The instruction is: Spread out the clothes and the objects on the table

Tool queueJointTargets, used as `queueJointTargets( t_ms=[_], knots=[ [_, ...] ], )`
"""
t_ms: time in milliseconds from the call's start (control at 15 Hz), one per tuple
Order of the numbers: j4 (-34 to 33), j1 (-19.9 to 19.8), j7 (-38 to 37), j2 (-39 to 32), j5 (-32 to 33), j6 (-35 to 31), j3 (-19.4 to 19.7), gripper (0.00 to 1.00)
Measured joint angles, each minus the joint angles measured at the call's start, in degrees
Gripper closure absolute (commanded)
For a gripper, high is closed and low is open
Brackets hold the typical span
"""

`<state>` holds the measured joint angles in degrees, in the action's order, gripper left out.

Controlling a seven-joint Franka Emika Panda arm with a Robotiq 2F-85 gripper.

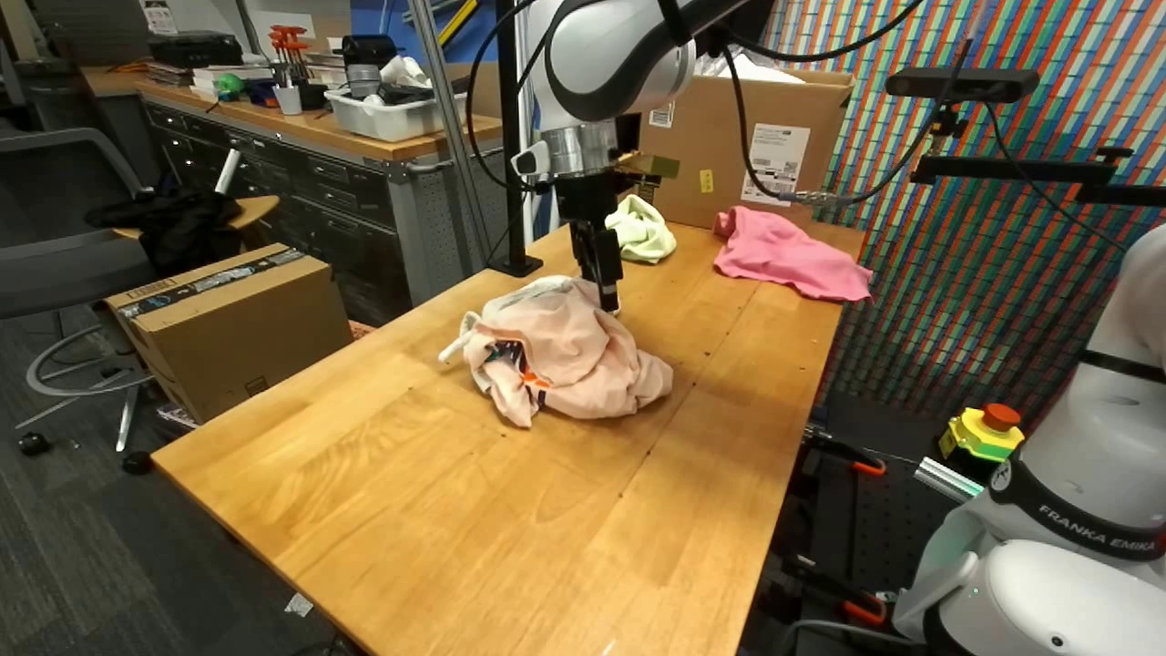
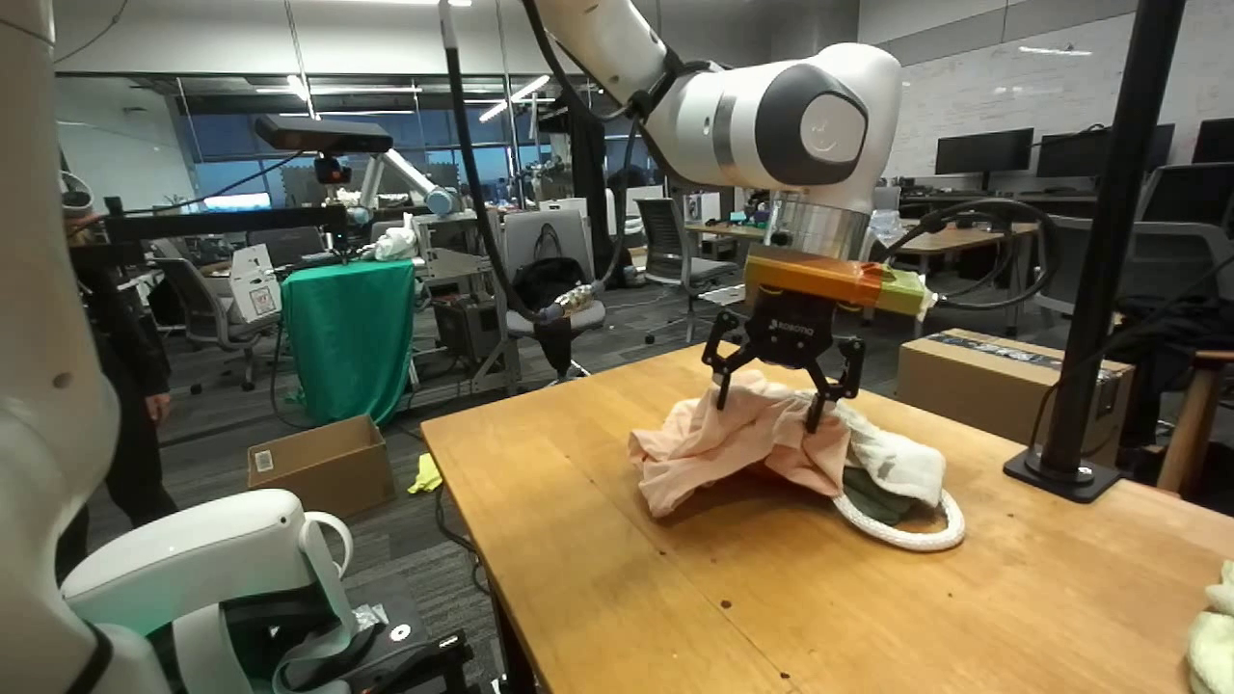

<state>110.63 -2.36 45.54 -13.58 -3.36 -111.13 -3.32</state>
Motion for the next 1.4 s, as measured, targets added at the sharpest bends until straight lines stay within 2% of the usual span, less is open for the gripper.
queueJointTargets(
  t_ms=[400,600,1333,1400],
  knots=[
    [-3.66,-0.12,2.36,-4.32,-9.2,2.64,-0.05,0.0],
    [-5.45,-0.24,2.39,-6.52,-11.58,3.78,-0.06,0.0],
    [-7.64,-0.2,2.46,-10.76,-10.61,4.4,-0.71,0.0],
    [-7.8,-0.2,2.51,-11.17,-10.5,4.4,-0.74,0.05]
  ],
)
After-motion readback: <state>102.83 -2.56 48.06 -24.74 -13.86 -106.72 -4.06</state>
